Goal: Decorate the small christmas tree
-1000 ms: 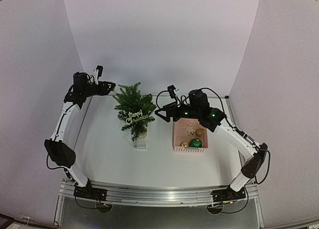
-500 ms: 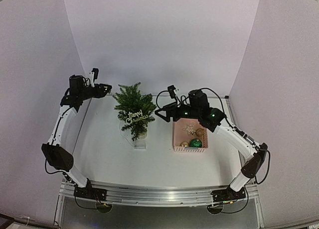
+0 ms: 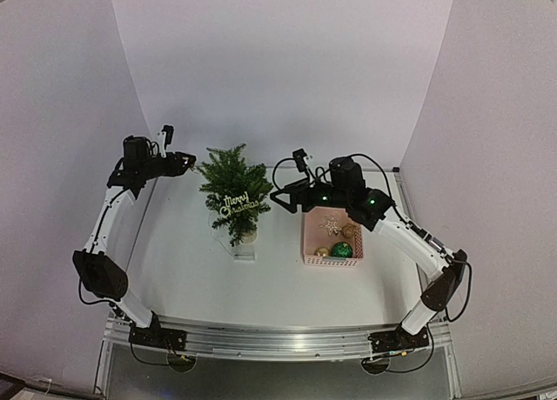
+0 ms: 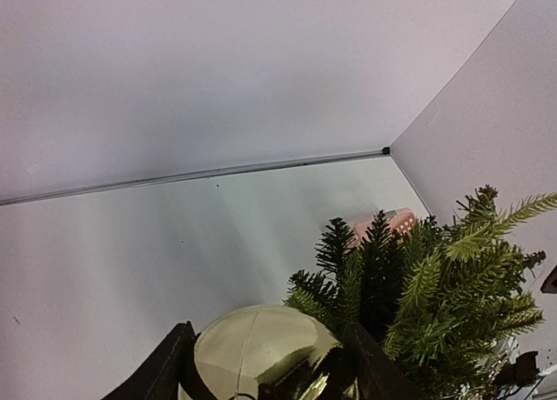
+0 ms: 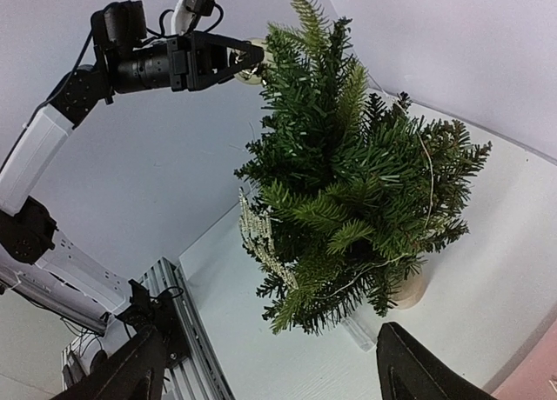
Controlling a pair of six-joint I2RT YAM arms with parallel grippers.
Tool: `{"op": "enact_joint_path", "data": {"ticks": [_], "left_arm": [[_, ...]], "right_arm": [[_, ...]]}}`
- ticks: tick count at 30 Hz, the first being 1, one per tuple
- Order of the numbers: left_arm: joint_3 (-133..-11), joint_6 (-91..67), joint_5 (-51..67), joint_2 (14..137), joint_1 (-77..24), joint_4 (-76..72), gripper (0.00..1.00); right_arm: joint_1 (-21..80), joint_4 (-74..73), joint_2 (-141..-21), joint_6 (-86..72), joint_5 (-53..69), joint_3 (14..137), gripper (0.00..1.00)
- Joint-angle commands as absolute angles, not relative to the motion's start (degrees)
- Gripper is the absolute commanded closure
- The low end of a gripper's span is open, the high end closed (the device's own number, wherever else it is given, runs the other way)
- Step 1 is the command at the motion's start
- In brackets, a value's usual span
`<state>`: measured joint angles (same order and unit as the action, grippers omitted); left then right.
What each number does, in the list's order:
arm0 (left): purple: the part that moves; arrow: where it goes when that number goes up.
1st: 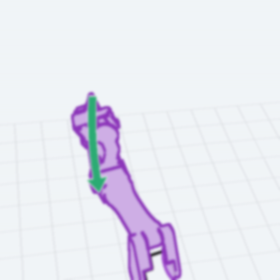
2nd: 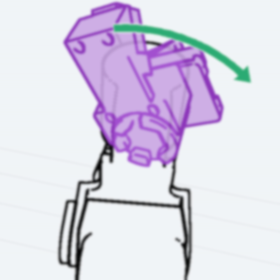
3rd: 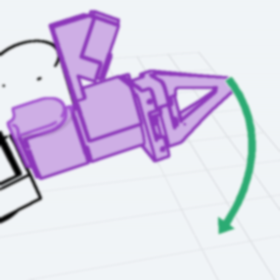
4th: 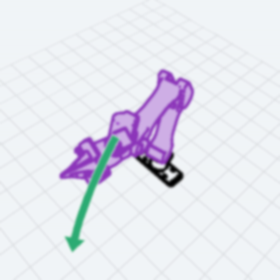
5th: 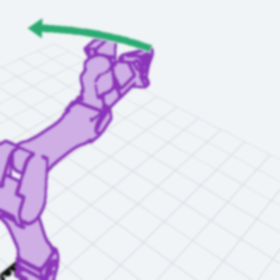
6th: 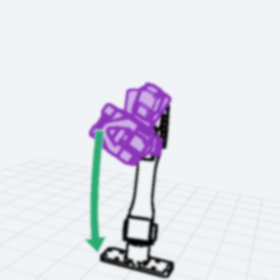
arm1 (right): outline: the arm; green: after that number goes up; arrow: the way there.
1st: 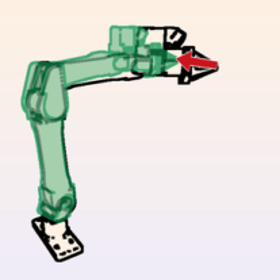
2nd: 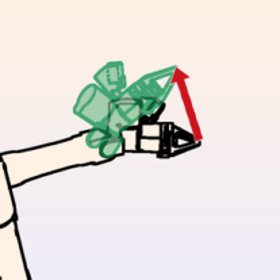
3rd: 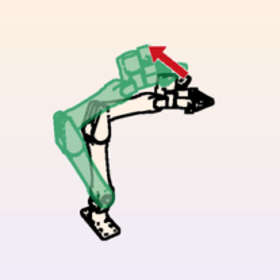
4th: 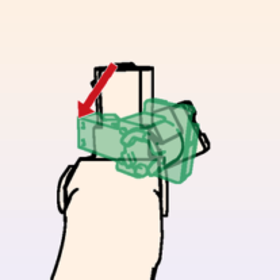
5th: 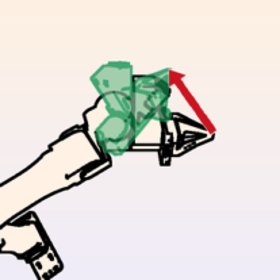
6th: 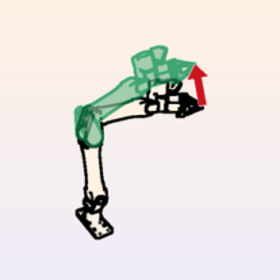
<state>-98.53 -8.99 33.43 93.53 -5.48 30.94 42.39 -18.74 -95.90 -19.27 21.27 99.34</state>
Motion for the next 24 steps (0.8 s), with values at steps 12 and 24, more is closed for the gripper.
{"op": "enact_joint_path", "data": {"ticks": [12,24], "left_arm": [[-93.13,-10.90,37.93,87.71,-5.11,26.93,1.00],[-87.61,-12.83,37.94,87.09,-5.08,22.16,1.00]], "right_arm": [[42.10,-16.14,-94.04,-19.77,21.85,98.84,0.18],[42.10,-16.08,-94.31,-19.45,22.04,99.61,0.18]]}}
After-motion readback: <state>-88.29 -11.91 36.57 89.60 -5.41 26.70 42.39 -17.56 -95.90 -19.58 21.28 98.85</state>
